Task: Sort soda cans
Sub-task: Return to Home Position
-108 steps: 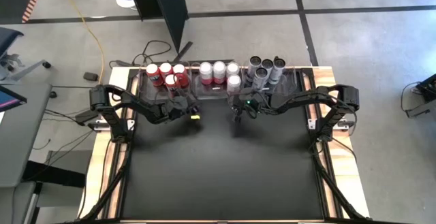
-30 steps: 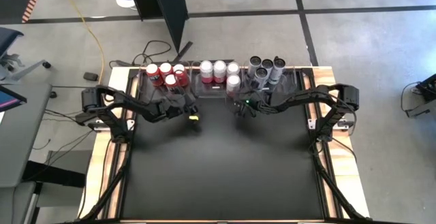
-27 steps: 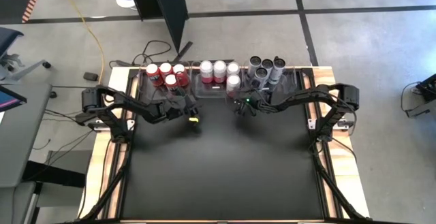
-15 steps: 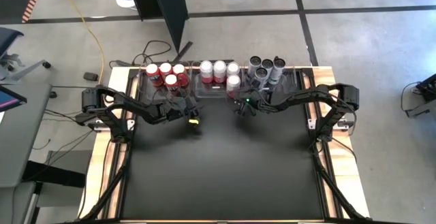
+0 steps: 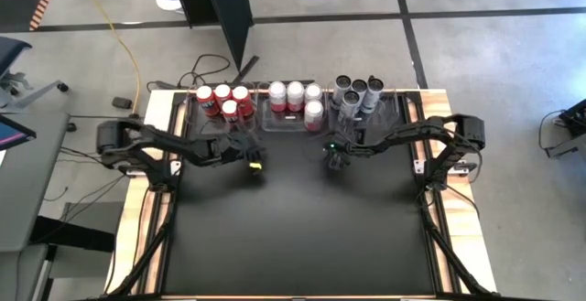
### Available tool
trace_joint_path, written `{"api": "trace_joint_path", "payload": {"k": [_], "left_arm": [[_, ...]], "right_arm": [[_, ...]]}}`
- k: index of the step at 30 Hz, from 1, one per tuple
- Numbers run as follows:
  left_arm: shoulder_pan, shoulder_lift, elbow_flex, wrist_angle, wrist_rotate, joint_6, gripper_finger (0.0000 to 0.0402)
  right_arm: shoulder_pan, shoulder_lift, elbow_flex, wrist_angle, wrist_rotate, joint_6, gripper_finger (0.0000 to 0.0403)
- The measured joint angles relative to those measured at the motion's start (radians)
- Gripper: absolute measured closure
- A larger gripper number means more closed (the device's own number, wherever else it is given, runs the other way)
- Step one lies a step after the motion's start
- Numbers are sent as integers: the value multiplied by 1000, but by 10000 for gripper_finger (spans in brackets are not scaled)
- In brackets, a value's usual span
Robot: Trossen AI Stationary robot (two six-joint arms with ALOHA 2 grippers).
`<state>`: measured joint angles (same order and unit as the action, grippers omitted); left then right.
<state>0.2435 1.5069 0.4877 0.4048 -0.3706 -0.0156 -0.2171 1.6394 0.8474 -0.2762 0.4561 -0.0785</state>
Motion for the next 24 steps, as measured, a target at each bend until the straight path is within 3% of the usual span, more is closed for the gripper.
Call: {"api": "trace_joint_path", "payload": {"k": [7,14,24], "left_arm": [[-31,-292,0,-99,0,85,233],[-74,-690,-56,-191,27,178,233],[-79,-1318,-207,-523,97,150,233]], "right_arm": [[48,0,4,121,-136,-79,403],[120,-23,59,252,-345,-174,403],[222,-231,4,528,-578,-269,403]]}}
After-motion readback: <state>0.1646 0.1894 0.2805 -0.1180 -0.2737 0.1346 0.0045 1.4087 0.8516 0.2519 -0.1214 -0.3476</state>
